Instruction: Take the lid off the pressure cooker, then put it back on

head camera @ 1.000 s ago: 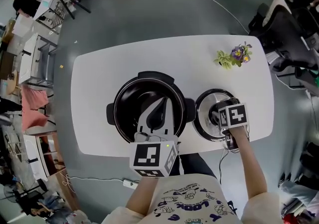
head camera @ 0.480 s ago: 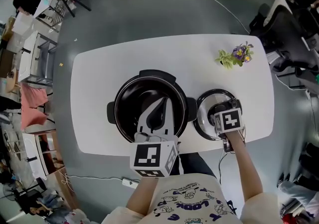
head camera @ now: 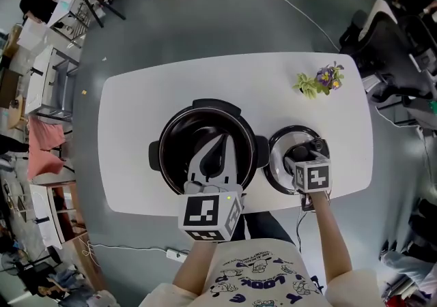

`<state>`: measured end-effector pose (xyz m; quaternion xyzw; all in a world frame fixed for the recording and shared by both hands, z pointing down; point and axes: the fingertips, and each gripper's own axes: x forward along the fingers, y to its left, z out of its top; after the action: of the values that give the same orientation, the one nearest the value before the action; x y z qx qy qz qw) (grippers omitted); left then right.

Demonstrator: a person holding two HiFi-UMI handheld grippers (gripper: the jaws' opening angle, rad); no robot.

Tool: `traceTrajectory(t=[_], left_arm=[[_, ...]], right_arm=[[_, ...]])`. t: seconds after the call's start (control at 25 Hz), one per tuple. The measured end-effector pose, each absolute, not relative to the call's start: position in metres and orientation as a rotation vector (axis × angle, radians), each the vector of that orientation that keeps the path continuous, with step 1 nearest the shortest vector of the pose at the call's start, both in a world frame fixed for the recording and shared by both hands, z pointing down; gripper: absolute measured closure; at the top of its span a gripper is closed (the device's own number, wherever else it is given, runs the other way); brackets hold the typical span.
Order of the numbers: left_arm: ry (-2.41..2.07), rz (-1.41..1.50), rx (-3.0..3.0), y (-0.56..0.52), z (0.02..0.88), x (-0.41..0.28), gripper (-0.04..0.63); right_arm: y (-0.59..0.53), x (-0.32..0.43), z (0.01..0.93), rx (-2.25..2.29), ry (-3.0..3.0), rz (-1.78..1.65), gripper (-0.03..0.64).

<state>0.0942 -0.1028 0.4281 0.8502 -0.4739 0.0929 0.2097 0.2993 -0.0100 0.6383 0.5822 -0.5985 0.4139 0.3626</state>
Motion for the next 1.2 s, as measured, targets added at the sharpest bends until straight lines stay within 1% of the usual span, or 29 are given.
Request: traceTrajectory(t=[0.04,0.12,0.28,0.36,0.44,0.56,0.64,0.76,0.84,0.92,1.0,1.2], left_arm=[[-1.323,0.254,2.366,-0.103,0.426,0.093,0.581],[-1.335,0.244,2.372,-0.104,0.422,0.091,0.581],[-1.365,0.215,2.392,-0.108,0.407,0.085,0.581],[-1.379,0.197,2.409,-0.110,0.398,0.084,0.581],[-1.391,0.174,2.426,-0.111,0.387,0.085,0.581],[-1.404,0.137,2.455,-0.112,0.370,0.086,0.581],[-1.412,0.114,2.474,-0.113,0.359,0.087,0.581],[-1.426,0.077,2.493,-0.110,0.345,0.086,0.581],[-1.433,0.053,2.510,-0.109,0.334,0.086,0.581],[-1.441,0.028,2.527,-0.109,0.323,0.087,0.581],[-1.450,0.000,2.542,-0.108,0.312,0.086,0.581],[-1.473,-0.052,2.575,-0.100,0.286,0.082,0.581]], right_arm=[[-0.013,0.299,0.634,1.526,-1.574,1.041,0.255],[-0.022,0.297,0.620,1.577,-1.653,0.966,0.222],[-0.047,0.288,0.563,1.701,-1.831,0.756,0.221],[-0.056,0.286,0.527,1.777,-1.885,0.655,0.257],[-0.065,0.283,0.489,1.850,-1.968,0.563,0.307],[-0.072,0.284,0.435,1.973,-2.070,0.436,0.349],[-0.074,0.286,0.405,2.047,-2.090,0.378,0.397],[-0.073,0.282,0.372,2.107,-2.119,0.315,0.427],[-0.070,0.281,0.352,2.151,-2.125,0.260,0.468],[-0.068,0.281,0.333,2.192,-2.119,0.197,0.489],[-0.066,0.280,0.317,2.224,-2.116,0.140,0.528],[-0.054,0.277,0.284,2.276,-2.114,0.039,0.560]])
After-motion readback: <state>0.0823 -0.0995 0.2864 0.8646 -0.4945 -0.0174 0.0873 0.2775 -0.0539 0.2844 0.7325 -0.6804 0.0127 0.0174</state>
